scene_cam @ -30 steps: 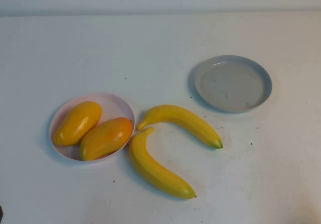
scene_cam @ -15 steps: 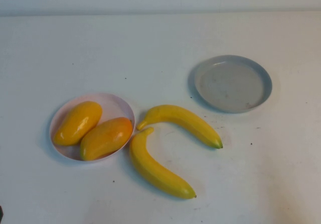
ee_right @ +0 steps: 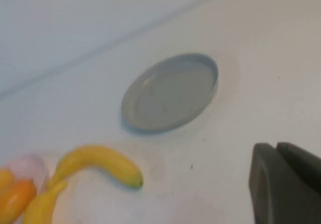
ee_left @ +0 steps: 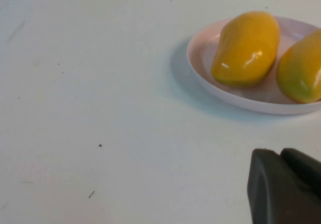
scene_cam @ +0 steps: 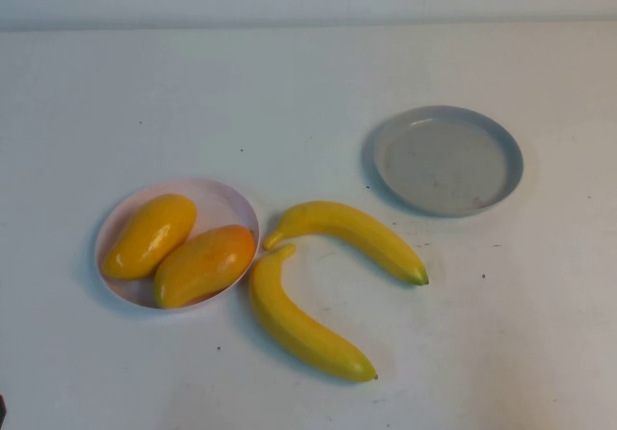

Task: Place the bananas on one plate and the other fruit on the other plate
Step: Put another type of fruit in the right plate

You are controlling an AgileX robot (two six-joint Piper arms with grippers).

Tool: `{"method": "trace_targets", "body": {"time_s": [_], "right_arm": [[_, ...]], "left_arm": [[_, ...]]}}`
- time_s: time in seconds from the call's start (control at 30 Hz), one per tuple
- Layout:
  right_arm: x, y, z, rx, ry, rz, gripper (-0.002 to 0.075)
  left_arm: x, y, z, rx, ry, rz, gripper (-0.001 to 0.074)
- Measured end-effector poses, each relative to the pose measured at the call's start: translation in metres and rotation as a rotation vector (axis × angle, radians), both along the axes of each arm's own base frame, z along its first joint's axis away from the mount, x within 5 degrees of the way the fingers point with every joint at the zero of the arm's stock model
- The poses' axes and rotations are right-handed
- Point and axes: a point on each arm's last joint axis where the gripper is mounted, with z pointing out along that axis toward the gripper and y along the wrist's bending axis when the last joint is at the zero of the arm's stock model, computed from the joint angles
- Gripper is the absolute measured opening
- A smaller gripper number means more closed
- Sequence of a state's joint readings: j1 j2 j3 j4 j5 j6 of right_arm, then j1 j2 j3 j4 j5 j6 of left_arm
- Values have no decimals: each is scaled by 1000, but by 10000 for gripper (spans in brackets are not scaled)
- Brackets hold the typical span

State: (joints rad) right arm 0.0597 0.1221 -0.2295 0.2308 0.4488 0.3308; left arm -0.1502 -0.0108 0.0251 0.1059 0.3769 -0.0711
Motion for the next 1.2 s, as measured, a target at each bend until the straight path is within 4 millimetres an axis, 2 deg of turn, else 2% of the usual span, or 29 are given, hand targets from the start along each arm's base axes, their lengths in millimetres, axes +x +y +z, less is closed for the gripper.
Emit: {"method": "trace_targets", "body": {"time_s": [0.07, 0.23, 0.43, 0.53, 0.77, 1.2], "right_arm": [[3, 5, 18, -75, 84, 74, -17], [22, 16, 46, -191, 325, 256, -17], [70, 23, 48, -293, 560, 417, -17], [98, 31, 40, -313, 640, 493, -17], [150, 77, 23, -437, 717, 697, -17], [215, 174, 39, -612, 600, 974, -17]], "left_arm": [[0, 0, 0, 0, 0, 0, 2], [0, 0, 0, 0, 0, 0, 2], [0, 0, 0, 0, 0, 0, 2], [0, 0, 0, 0, 0, 0, 2], [0, 0, 0, 0, 0, 0, 1], [0, 0, 0, 0, 0, 0, 1]]}}
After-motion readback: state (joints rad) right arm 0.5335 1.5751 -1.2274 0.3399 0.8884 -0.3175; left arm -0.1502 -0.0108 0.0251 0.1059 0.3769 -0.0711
